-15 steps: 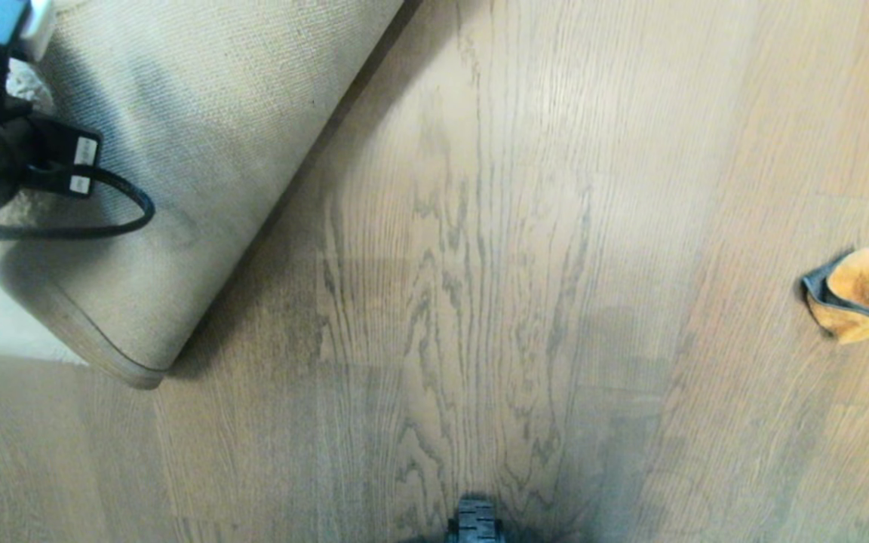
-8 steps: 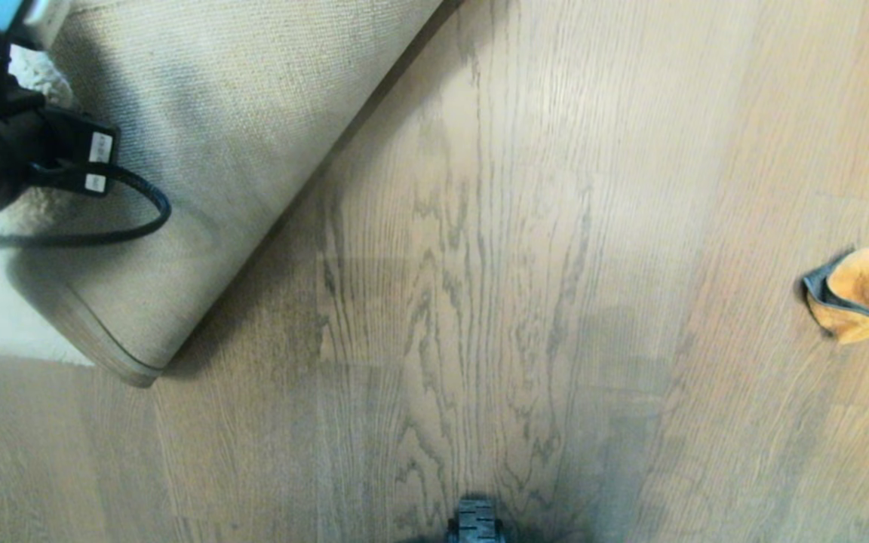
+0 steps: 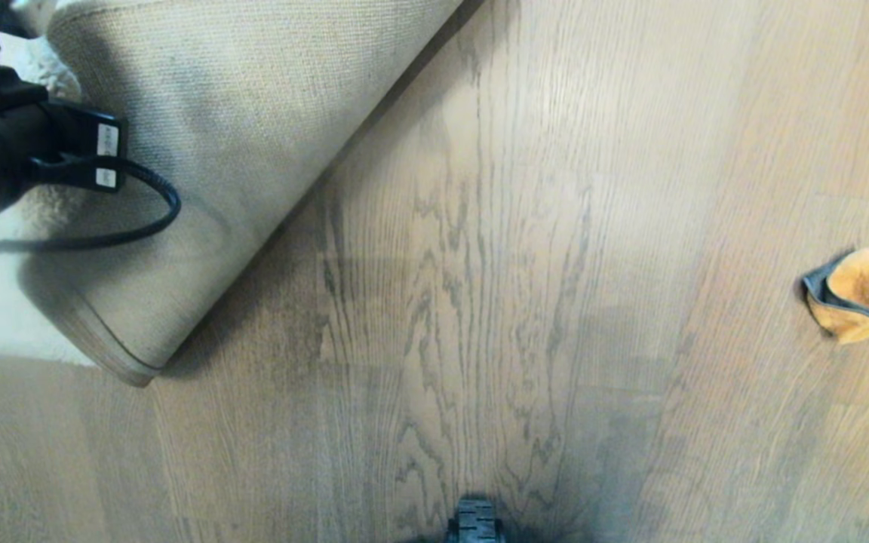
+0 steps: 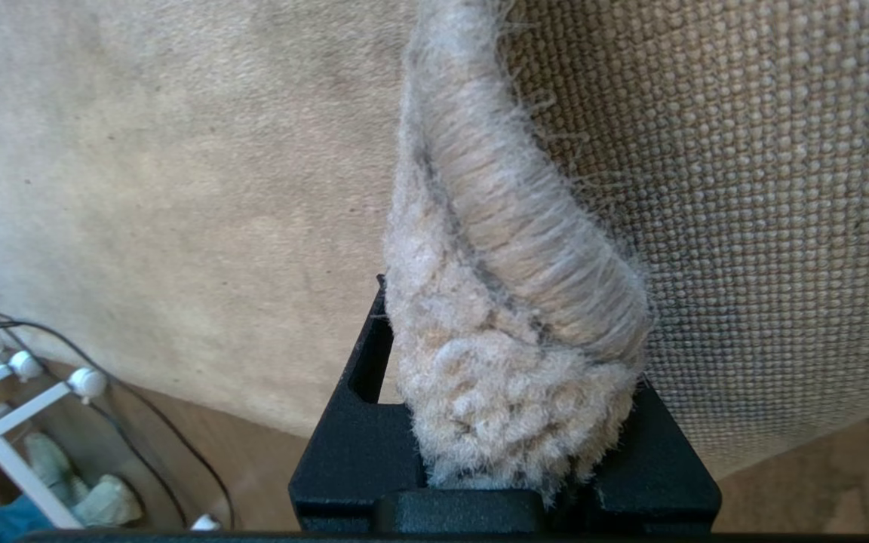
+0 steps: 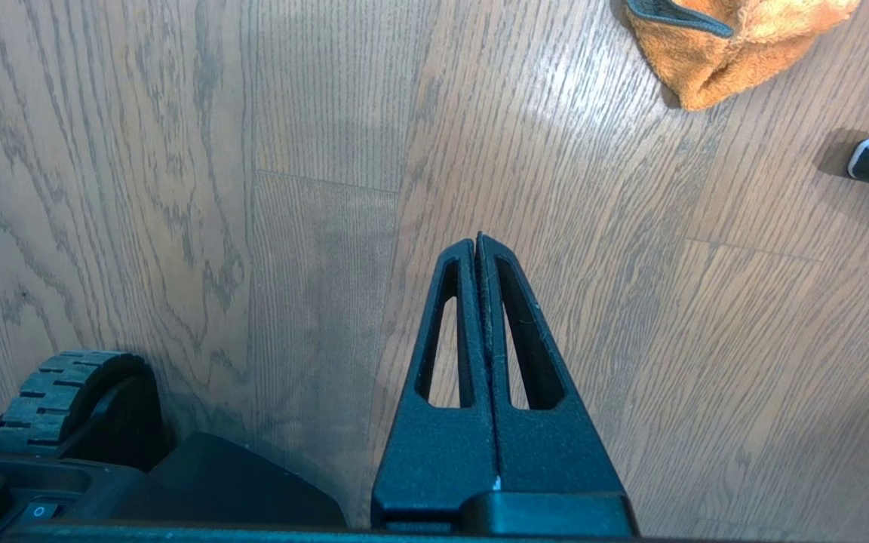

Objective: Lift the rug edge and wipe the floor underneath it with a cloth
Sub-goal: Lay down the carpet

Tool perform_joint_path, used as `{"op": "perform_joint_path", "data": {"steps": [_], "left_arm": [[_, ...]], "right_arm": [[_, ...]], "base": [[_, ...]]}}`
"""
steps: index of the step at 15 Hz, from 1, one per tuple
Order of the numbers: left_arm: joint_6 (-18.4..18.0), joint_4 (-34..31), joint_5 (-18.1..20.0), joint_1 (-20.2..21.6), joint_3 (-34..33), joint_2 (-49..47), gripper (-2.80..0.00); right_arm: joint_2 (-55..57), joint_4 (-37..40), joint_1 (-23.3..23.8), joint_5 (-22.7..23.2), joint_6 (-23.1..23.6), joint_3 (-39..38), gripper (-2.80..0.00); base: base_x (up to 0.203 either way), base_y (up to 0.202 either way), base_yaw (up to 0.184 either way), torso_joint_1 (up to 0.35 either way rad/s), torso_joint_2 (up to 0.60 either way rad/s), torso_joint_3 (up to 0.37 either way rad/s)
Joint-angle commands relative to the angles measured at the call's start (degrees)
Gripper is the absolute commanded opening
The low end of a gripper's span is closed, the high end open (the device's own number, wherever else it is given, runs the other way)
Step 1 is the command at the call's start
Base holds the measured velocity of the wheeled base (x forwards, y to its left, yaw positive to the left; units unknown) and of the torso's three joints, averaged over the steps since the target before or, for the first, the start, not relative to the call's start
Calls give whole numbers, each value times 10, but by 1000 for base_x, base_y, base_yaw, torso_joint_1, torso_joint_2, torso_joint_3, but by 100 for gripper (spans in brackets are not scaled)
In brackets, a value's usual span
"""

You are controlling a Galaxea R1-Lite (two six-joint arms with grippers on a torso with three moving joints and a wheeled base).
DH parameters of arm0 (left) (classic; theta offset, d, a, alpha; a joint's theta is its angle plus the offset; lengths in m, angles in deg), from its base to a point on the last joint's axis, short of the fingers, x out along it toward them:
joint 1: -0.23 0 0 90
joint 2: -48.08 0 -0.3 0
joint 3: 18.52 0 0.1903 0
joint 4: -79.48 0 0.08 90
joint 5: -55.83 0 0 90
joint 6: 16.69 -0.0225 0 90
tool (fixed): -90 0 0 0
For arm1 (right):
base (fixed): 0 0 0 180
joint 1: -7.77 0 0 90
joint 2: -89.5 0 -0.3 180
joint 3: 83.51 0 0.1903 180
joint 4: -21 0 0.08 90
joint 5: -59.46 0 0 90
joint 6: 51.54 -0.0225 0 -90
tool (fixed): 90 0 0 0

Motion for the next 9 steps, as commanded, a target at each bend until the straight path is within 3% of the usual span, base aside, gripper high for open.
{"op": "perform_joint_path", "data": {"steps": [1,9], "left_arm": [[14,1,-2,-12,0,1,-280],[30,0,-2,-32,2,2,-280]], "right_arm": [[1,0,0,0,0,0,-280],[1,0,0,0,0,0,-280]], "base": [[0,0,0,0,0,0],[0,0,0,0,0,0]]}}
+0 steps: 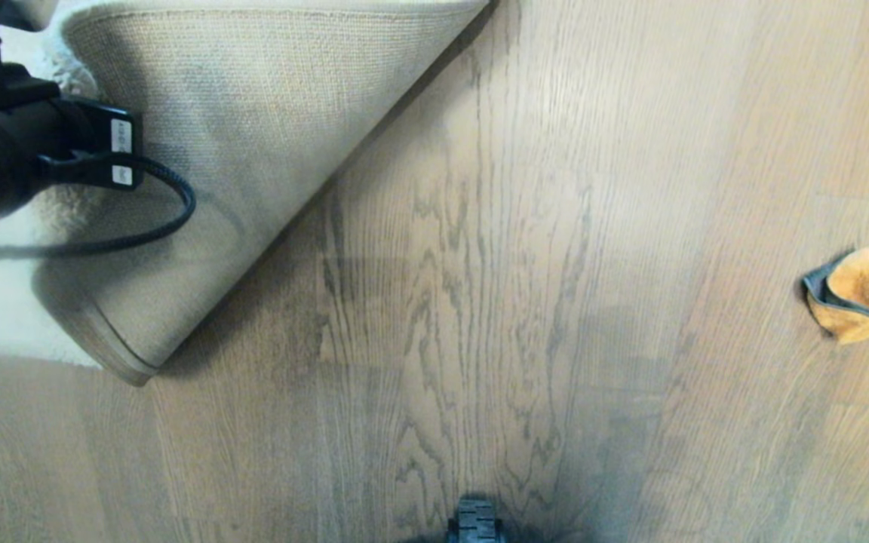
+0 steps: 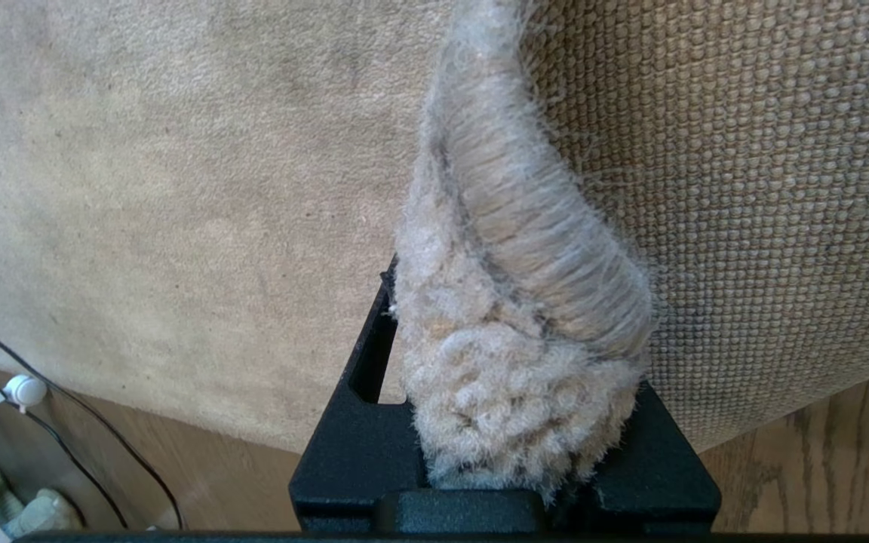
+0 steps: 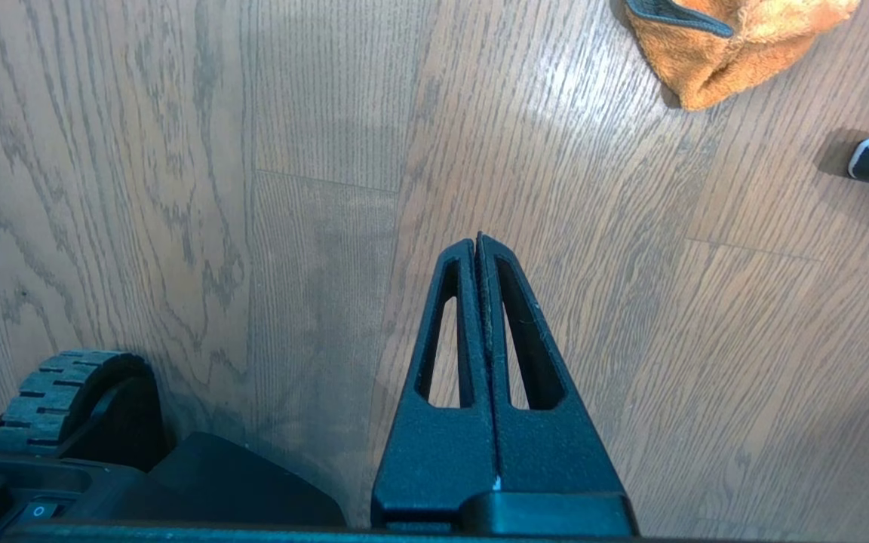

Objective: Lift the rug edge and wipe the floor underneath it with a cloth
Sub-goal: Lay down the carpet

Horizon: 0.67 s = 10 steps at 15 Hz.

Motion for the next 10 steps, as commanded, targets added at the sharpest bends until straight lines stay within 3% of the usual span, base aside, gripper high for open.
{"op": "perform_joint_path", "data": {"steps": [1,3,4,7,10], "left_arm": [[1,1,-2,-2,0,1,-280],[6,0,-4,-5,0,0,-280],[6,0,-3,-5,0,0,0],[8,0,-3,-6,-3,1,0],[32,0,-2,-15,-4,0,0]], "right_arm": [[0,0,0,0,0,0,-280],[1,0,1,0,0,0,-280],[1,0,1,0,0,0,-280],[1,0,0,0,0,0,-280],[1,0,1,0,0,0,-280]], "base": [[0,0,0,0,0,0],[0,0,0,0,0,0],[0,0,0,0,0,0],[0,0,0,0,0,0],[0,0,0,0,0,0]]}}
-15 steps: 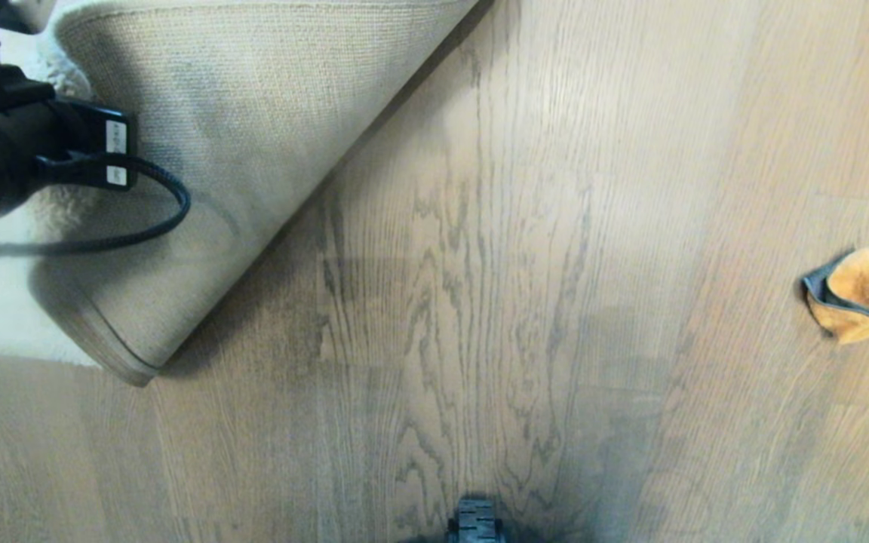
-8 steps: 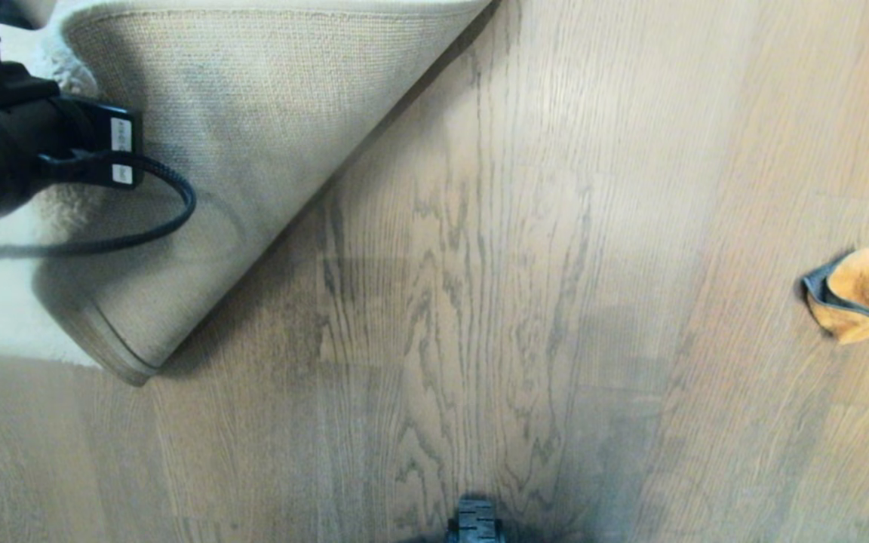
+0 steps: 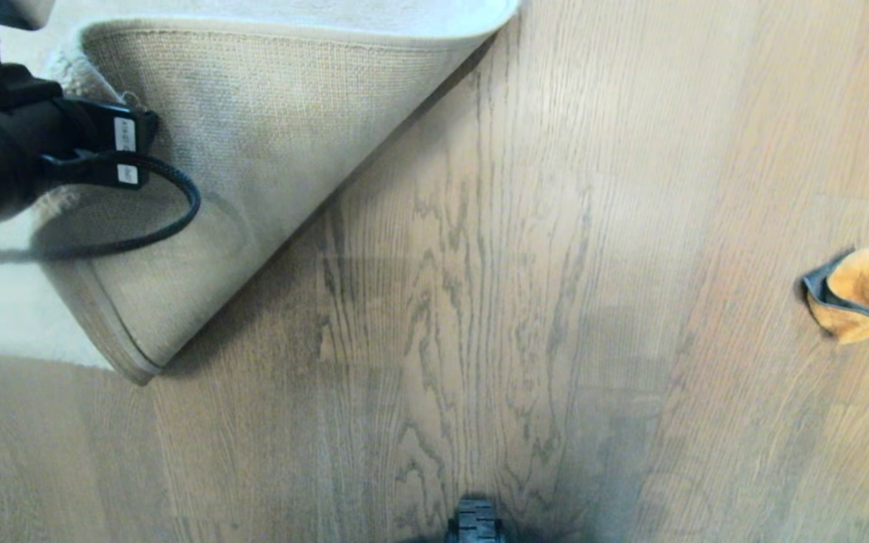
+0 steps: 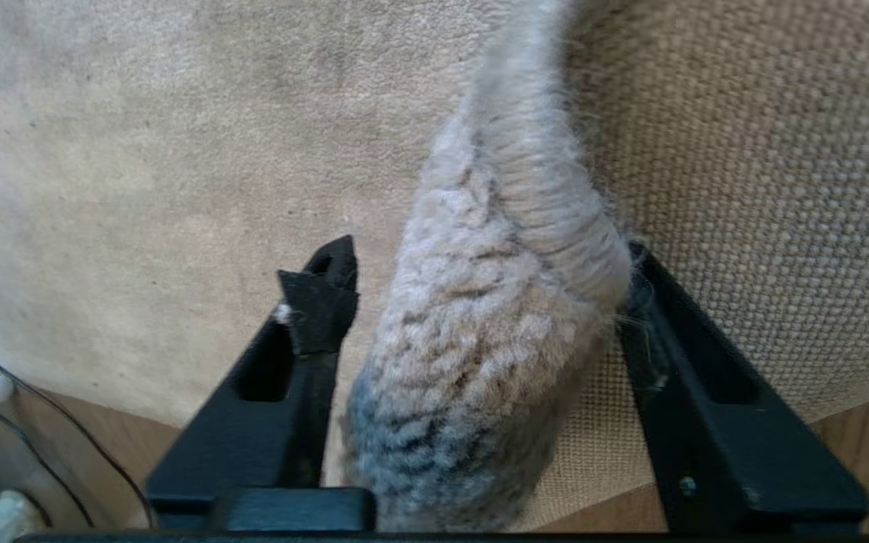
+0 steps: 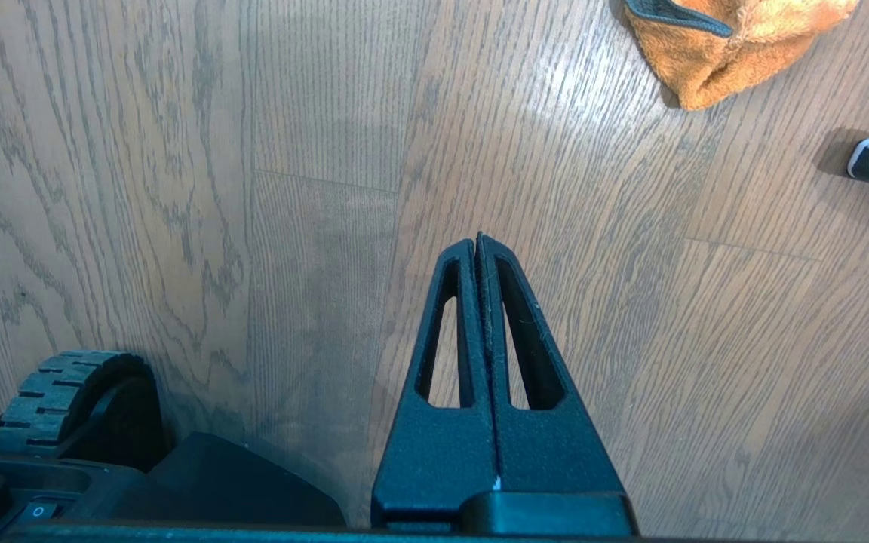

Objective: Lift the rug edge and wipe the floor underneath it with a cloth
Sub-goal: Lay down the carpet

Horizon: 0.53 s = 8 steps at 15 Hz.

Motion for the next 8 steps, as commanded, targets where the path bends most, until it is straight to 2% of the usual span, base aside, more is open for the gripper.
{"op": "perform_joint_path", "data": {"steps": [1,4,8], "left_arm": [[18,-3,-2,-11,-1,0,0],[54,-37,-2,-29,1,7,0],[66,-40,-2,-33,0,7,0]], "right_arm": [[0,0,0,0,0,0,-280],[0,0,1,0,0,0,-280],[0,0,0,0,0,0,-280]], "base": [[0,0,0,0,0,0],[0,0,0,0,0,0],[0,0,0,0,0,0]]}}
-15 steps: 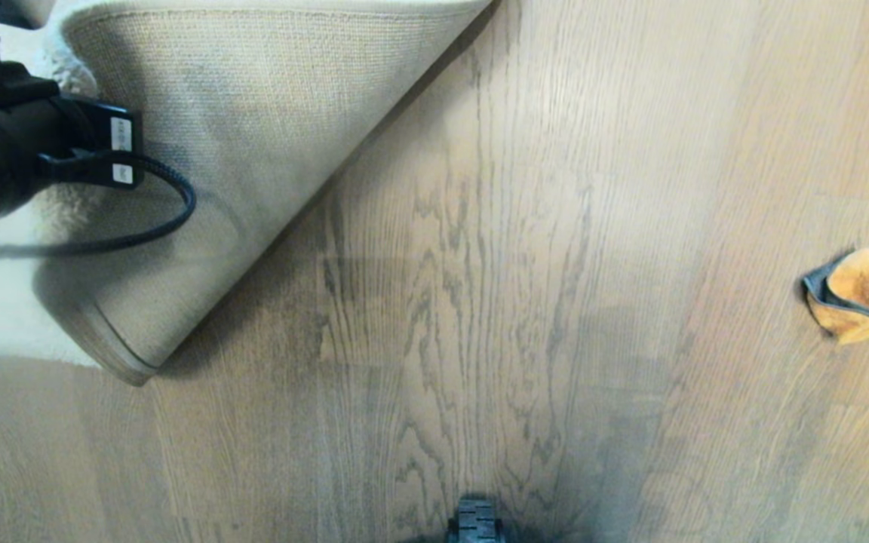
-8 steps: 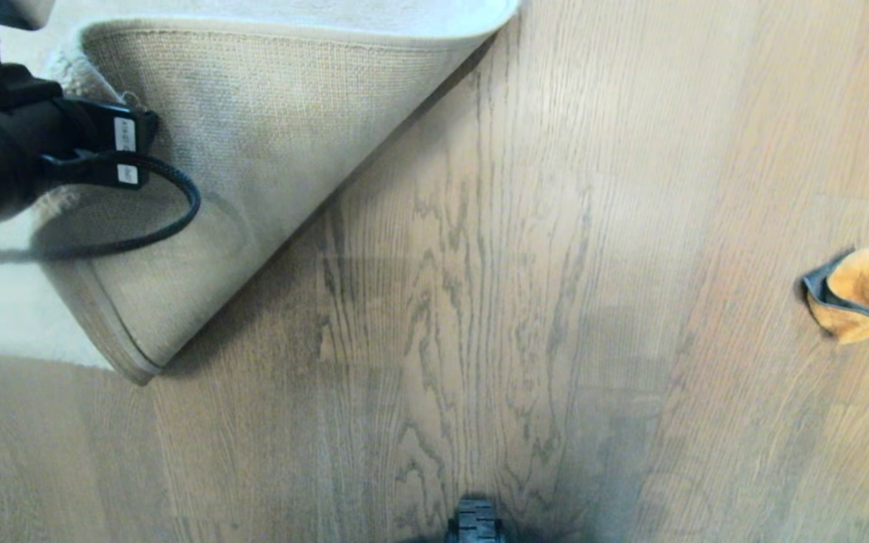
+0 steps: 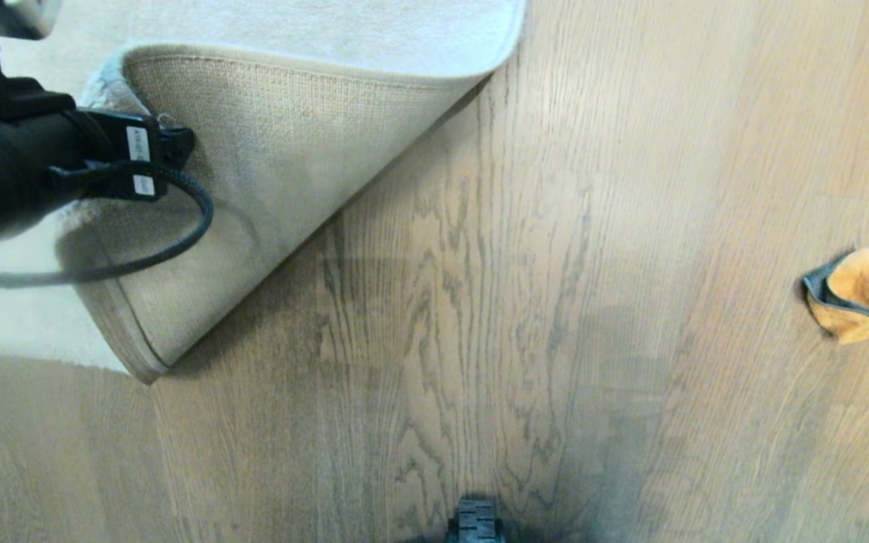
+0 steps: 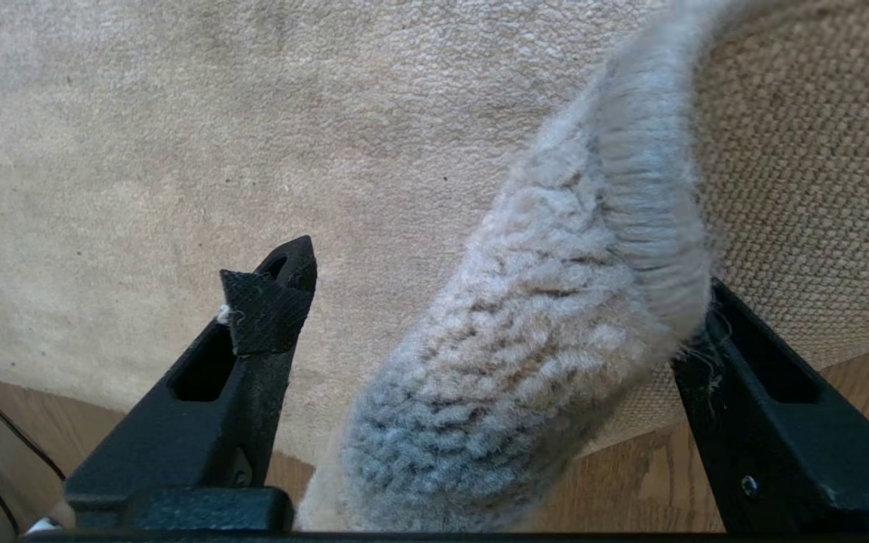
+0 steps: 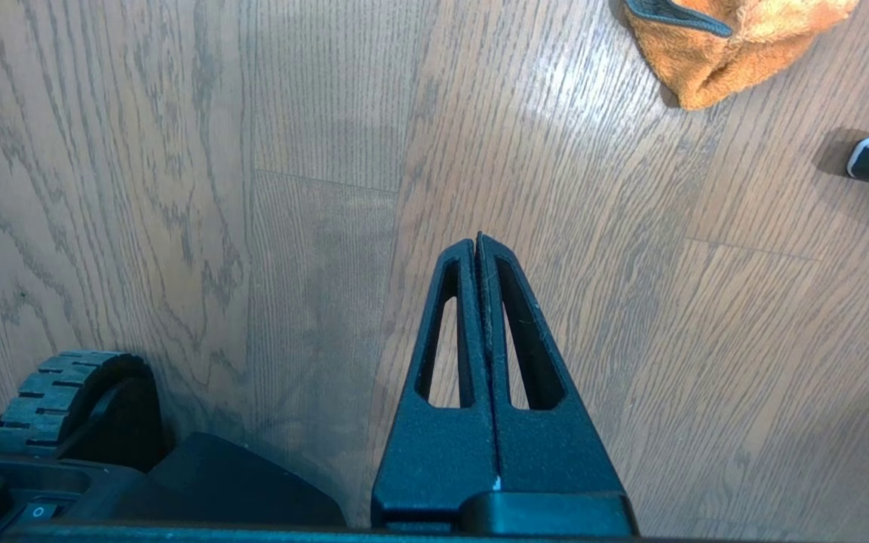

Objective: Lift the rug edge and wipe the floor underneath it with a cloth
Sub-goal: Lay down the carpet

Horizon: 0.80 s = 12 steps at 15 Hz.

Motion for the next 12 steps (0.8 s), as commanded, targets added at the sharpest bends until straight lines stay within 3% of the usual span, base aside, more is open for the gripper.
{"op": "perform_joint_path", "data": {"steps": [1,12], "left_arm": [[1,2,-1,-1,0,0,0],[47,5,7,-45,17,-2,0]], "right_arm": [[1,-1,-1,0,0,0,-280],[1,-1,-1,0,0,0,-280]], "base": [[0,0,0,0,0,0],[0,0,0,0,0,0]]}}
